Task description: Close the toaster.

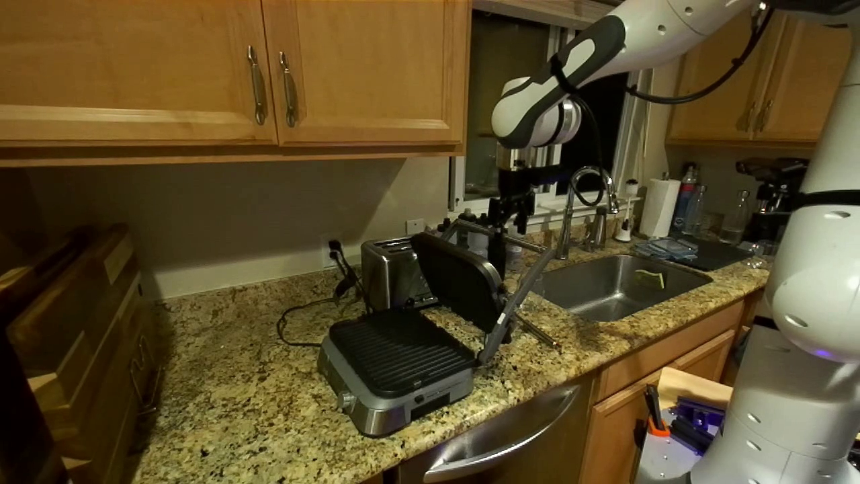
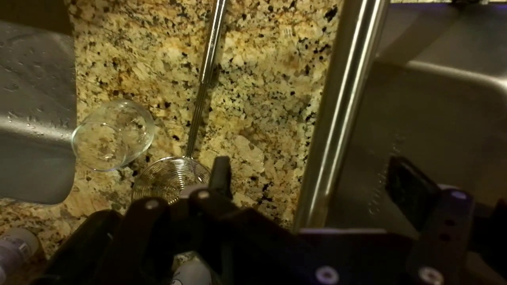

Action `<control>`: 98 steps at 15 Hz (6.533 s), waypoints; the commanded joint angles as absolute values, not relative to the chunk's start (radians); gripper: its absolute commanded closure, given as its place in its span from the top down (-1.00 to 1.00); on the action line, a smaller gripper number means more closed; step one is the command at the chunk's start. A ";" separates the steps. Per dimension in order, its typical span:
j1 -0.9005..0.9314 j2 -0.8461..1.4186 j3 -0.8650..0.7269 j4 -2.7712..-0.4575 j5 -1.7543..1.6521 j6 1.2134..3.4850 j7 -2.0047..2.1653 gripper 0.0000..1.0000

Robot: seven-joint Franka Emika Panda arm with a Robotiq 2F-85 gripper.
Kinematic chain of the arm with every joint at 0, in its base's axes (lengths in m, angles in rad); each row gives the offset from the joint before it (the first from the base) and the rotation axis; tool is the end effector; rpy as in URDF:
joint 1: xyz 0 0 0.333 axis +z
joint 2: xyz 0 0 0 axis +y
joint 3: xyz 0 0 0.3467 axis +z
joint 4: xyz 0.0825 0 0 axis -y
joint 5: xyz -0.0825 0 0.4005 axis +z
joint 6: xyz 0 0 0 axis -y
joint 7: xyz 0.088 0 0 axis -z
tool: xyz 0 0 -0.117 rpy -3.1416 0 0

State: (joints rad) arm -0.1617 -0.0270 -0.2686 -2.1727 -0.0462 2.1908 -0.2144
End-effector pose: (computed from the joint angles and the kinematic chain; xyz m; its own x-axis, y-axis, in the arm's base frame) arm 0.4964 -0.2307 0.4198 0.9815 -0.1880 0.0361 -0.1894 -0.9811 0.0402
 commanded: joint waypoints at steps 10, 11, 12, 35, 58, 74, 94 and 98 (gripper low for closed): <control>-0.190 -0.010 -0.251 -2.178 -0.010 2.192 -0.218 -0.15; -0.192 -0.010 -0.252 -2.180 0.002 2.189 -0.225 -0.30; -0.193 -0.010 -0.252 -2.181 0.012 2.186 -0.228 -0.42; -0.106 -0.152 -0.115 -2.205 0.021 2.148 -0.200 -0.77; -0.200 -0.069 -0.230 -2.218 0.020 2.179 -0.236 -0.77; -0.208 -0.059 -0.243 -2.099 0.017 2.073 -0.291 0.90; -0.245 0.081 -0.233 -2.060 0.106 2.067 -0.316 -0.10; -0.250 0.062 -0.233 -2.068 0.122 2.063 -0.332 -0.59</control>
